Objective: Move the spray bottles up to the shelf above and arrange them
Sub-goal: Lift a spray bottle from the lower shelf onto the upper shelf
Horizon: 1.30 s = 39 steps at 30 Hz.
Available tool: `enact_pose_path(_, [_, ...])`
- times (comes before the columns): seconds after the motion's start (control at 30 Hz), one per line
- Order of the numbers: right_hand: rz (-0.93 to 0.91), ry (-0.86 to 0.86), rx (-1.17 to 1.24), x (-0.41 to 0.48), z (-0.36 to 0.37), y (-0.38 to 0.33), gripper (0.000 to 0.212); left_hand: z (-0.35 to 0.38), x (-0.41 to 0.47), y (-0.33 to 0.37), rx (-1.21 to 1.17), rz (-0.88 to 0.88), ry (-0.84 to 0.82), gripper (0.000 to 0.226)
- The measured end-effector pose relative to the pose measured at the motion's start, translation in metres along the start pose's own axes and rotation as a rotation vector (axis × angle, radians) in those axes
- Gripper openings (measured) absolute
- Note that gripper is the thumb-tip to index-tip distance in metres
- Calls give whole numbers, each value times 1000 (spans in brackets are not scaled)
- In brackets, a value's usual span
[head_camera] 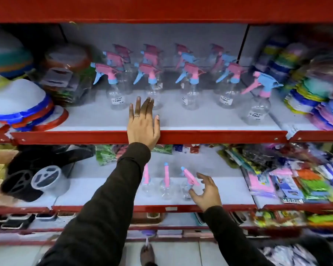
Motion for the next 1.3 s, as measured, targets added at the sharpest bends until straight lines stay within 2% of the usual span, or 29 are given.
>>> enact_pose_path(0.1, [209, -2, 127, -1, 15, 23, 53, 0, 2, -3, 11, -11, 17, 57])
enact_pose_path(0.2, [324, -37, 148, 1, 34, 39, 62, 3, 3, -2, 11, 1, 21, 57])
enact_pose_path(0.3, [356, -47, 145, 7, 44, 47, 70, 3, 4, -4, 25, -7, 35, 58])
enact_pose_path(0.4, [353, -32, 152, 9, 48, 49, 68, 4, 3, -3, 21, -9, 18, 57])
enact_pose_path(0.5, [289, 2, 135, 4, 39, 42, 63, 3, 4, -2, 18, -11, 11, 57])
enact_pose_path(0.63, [151, 51, 151, -6, 19, 18, 68, 2, 3, -1, 13, -26, -15, 58])
enact_pose_path(0.87, [-229, 224, 138, -15, -36, -65, 61, 1, 1, 0, 29, -26, -61, 60])
enact_pose_path(1.07, [-471, 383, 149, -7, -82, -133, 63, 0, 0, 0, 22, -12, -72, 62])
enact_pose_path(1.2, [-557, 465, 217, 7, -104, -167, 64, 0, 0, -1, 39, -12, -80, 64])
enact_pose_path(1.3, [-553, 499, 236, 24, -117, -188, 65, 0, 1, -2, 19, -12, -73, 63])
Point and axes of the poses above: each hand's wrist, its own x-axis towards the middle knuckle, its own z-axis out of the palm, y = z × x, the point moved 7 cm from there along x, towards the middle knuckle, and after that the axes turned 9 degrees about x, right-handed, at the moved point
